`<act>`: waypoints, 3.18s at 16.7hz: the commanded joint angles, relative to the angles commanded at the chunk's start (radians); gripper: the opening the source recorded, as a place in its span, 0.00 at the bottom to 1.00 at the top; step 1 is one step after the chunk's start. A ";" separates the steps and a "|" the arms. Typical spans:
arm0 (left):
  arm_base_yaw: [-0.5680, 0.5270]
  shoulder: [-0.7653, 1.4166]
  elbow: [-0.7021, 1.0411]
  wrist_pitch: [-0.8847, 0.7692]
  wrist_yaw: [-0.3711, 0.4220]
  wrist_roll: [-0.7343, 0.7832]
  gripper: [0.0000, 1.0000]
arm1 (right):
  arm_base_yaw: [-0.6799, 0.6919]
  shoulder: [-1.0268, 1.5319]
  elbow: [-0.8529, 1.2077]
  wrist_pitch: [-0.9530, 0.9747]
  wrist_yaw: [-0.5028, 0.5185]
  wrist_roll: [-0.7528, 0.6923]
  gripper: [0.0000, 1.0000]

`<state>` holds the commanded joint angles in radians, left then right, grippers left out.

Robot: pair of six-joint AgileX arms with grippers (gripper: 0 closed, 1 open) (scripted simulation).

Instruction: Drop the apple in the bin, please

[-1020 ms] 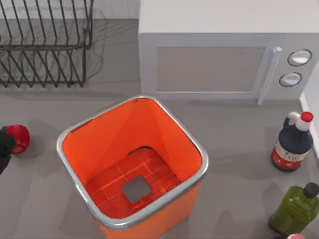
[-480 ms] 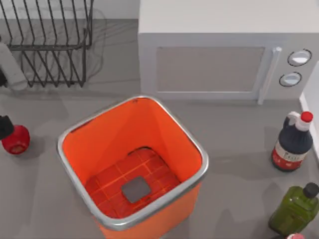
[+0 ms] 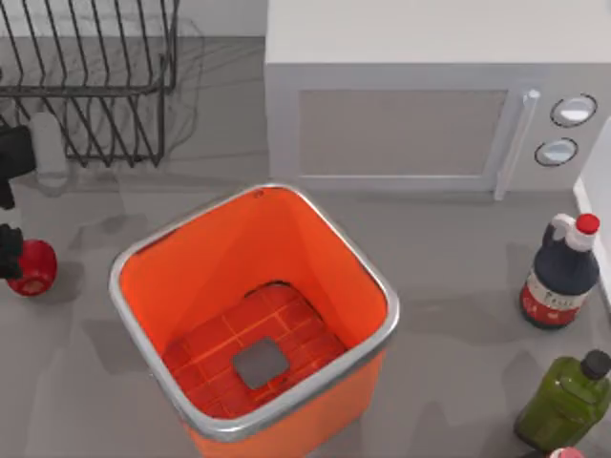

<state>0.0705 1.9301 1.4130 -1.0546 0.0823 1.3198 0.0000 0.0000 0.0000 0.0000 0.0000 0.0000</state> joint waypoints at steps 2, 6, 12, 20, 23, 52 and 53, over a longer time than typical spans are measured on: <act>0.000 0.005 0.003 -0.003 0.000 0.003 1.00 | 0.000 0.000 0.000 0.000 0.000 0.000 1.00; -0.005 0.004 -0.002 0.003 0.000 0.001 1.00 | 0.000 0.000 0.000 0.000 0.000 0.000 1.00; -0.011 0.080 -0.112 0.200 0.001 -0.009 1.00 | 0.000 0.000 0.000 0.000 0.000 0.000 1.00; -0.014 0.108 -0.147 0.252 0.001 -0.009 0.85 | 0.000 0.000 0.000 0.000 0.000 0.000 1.00; -0.014 0.108 -0.147 0.252 0.001 -0.009 0.62 | 0.000 0.000 0.000 0.000 0.000 0.000 1.00; -0.014 -0.013 0.247 -0.261 -0.005 -0.007 0.00 | 0.000 0.000 0.000 0.000 0.000 0.000 1.00; -0.014 -0.025 0.270 -0.287 -0.005 -0.009 0.00 | 0.000 0.000 0.000 0.000 0.000 0.000 1.00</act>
<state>0.0562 1.9048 1.6833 -1.3412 0.0772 1.3108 0.0000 0.0000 0.0000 0.0000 0.0000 0.0000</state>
